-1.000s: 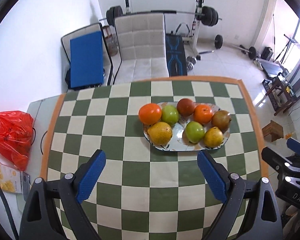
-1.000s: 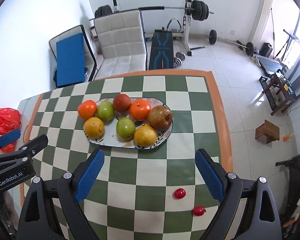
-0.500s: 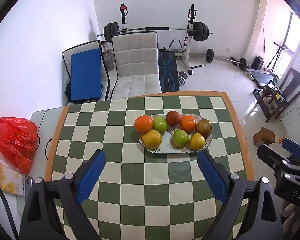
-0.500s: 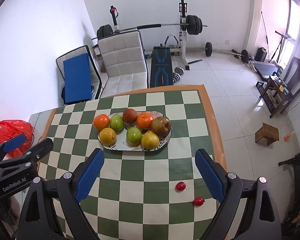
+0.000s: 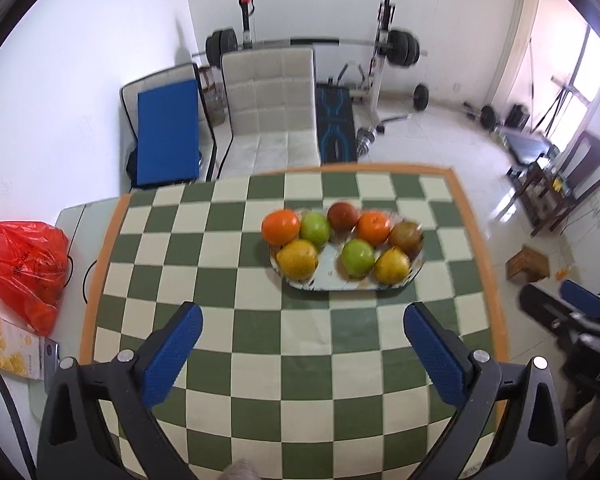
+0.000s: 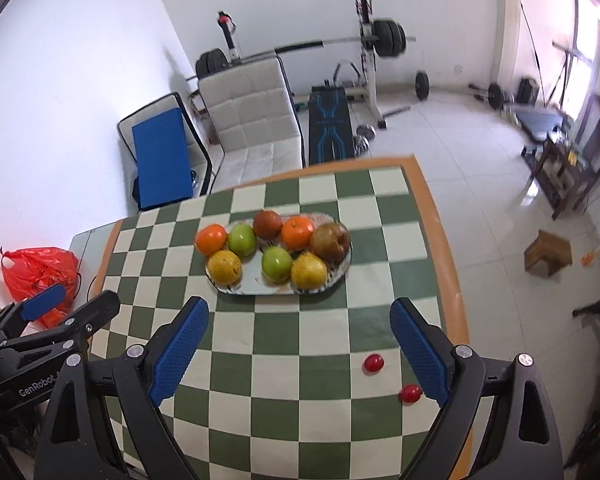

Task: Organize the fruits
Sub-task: 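Grasp a cherry tomato with the right tool while the left tool grasps the other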

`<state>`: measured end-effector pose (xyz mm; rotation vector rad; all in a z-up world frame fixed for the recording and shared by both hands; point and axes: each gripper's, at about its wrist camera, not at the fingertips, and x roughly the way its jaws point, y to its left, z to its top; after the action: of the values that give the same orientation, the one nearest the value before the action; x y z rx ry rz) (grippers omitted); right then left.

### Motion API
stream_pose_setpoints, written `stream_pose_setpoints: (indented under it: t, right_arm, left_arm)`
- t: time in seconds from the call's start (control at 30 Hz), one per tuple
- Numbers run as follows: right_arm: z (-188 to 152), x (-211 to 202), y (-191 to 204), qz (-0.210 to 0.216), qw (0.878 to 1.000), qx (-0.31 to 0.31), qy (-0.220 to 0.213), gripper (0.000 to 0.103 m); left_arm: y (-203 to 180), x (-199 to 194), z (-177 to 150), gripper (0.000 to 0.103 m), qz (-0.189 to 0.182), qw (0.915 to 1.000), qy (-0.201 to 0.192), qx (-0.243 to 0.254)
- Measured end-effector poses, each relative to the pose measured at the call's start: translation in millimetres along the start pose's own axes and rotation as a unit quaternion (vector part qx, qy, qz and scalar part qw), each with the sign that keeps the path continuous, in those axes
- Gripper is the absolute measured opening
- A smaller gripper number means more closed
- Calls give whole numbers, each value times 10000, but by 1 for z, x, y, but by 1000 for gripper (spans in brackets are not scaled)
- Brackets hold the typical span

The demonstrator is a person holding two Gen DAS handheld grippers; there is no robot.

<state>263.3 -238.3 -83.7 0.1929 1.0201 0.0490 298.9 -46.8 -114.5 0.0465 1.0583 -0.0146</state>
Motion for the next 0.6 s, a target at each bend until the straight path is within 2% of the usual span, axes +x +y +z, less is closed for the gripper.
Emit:
stream_pose_setpoints:
  t: [0.1, 0.23, 0.3, 0.37, 0.47, 0.53, 0.6]
  right_arm:
    - [-10, 33, -31, -181, 9987, 321, 354, 94]
    - [-41, 98, -88, -322, 9884, 942, 1148, 94]
    - [-60, 126, -117, -331, 9793, 1317, 1501, 77]
    - [-84, 152, -148, -414, 9684, 1681, 1794, 72]
    - [-113, 172, -176, -414, 9573, 2037, 2009, 68]
    - [-126, 182, -185, -408, 9535, 2129, 2095, 66]
    - [-136, 190, -190, -347, 9495, 2231, 2177, 55]
  left_arm:
    - [-15, 37, -8, 103, 288, 9985, 391, 252]
    - [-39, 94, -27, 103, 324, 9926, 1053, 504]
    - [-52, 115, -34, 103, 318, 9889, 1307, 628]
    - [-70, 138, -43, 103, 310, 9844, 1544, 790]
    - [-97, 161, -49, 103, 245, 9786, 1752, 1050]
    - [-120, 177, -53, 103, 152, 9734, 1892, 1288]
    - [-139, 188, -54, 103, 133, 9689, 1980, 1476]
